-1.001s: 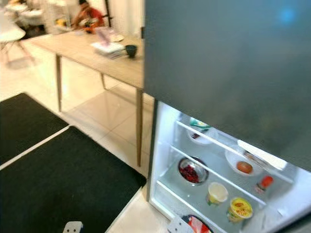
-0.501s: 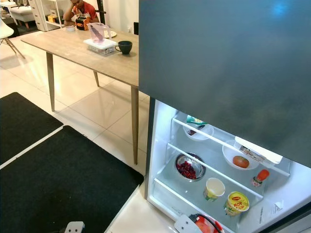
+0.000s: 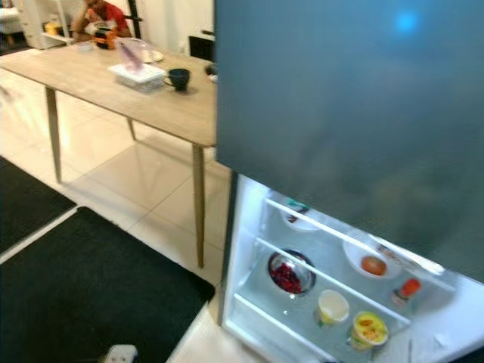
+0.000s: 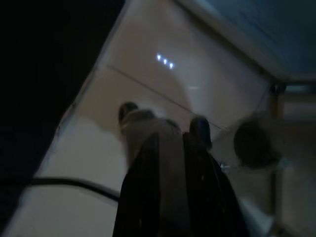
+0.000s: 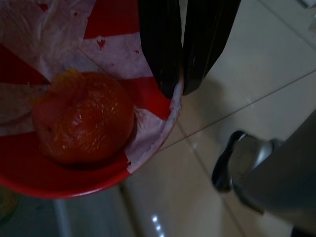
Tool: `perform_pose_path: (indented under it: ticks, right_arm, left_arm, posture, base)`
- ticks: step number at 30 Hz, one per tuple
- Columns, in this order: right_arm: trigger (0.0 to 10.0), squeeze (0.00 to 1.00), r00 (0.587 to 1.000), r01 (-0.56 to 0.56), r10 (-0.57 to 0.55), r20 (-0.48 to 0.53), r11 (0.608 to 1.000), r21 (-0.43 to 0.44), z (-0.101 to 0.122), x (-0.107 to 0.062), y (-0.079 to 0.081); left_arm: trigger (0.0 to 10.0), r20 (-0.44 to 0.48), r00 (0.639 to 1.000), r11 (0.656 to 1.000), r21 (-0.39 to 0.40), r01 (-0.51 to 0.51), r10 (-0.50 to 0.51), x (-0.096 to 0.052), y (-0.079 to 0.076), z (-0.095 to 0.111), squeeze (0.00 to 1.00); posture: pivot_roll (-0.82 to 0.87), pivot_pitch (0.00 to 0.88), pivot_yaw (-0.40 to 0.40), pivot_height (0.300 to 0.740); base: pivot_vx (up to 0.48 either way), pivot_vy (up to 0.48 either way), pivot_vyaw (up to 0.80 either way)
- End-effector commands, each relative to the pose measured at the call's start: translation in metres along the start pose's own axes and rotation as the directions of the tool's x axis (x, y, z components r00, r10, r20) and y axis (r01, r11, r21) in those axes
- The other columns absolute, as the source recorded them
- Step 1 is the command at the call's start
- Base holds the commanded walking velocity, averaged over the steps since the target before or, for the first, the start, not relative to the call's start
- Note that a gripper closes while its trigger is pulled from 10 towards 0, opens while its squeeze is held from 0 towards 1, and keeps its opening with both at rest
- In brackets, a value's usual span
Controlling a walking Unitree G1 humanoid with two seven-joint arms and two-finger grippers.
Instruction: Restocking fridge
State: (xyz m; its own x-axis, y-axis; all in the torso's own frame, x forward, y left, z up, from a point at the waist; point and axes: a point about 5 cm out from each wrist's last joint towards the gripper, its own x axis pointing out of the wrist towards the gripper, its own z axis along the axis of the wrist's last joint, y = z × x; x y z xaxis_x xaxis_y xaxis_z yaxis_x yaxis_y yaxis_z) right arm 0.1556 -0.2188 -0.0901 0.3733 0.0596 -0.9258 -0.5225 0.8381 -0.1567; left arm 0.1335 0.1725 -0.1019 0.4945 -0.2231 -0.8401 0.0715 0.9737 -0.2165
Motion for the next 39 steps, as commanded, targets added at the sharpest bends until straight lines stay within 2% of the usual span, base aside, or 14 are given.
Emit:
perform_pose_path:
  ticks: [1, 20, 25, 39]
  right_arm:
    - [10.0, 0.0, 0.999, 0.021, -0.02, -0.051, 0.999, 0.032, -0.016, -0.003, -0.005]
    - [10.0, 0.0, 0.999, 0.037, -0.037, -0.01, 0.999, 0.038, -0.007, -0.003, -0.01]
    - [10.0, 0.0, 0.999, 0.038, -0.037, -0.001, 0.999, 0.024, -0.003, -0.003, -0.012]
    - [10.0, 0.0, 0.999, -0.007, 0.006, 0.038, 1.0, 0.01, 0.005, -0.001, -0.004]
  left_arm:
    - [10.0, -0.027, 1.0, 1.0, 0.008, 0.005, -0.005, 0.0, -0.004, -0.006, 0.0]
    - [10.0, -0.022, 1.0, 1.0, 0.006, 0.005, -0.005, 0.001, -0.004, -0.005, 0.0]
    - [10.0, -0.021, 1.0, 1.0, 0.008, 0.004, -0.004, 0.001, -0.004, -0.005, 0.0]
    - [10.0, -0.027, 0.999, 1.0, 0.012, -0.023, 0.023, 0.0, -0.002, -0.006, 0.0]
  posture:
    - [-0.08, 0.0, -0.045, 0.74]
    - [-0.09, 0.0, -0.046, 0.74]
    - [-0.09, 0.0, -0.046, 0.74]
    - [-0.08, 0.0, -0.046, 0.74]
  base:
    - [0.0, 0.0, -0.77]
    - [0.0, 0.0, -0.76]
    - [0.0, 0.0, 0.0]
    - [0.0, 0.0, -0.78]
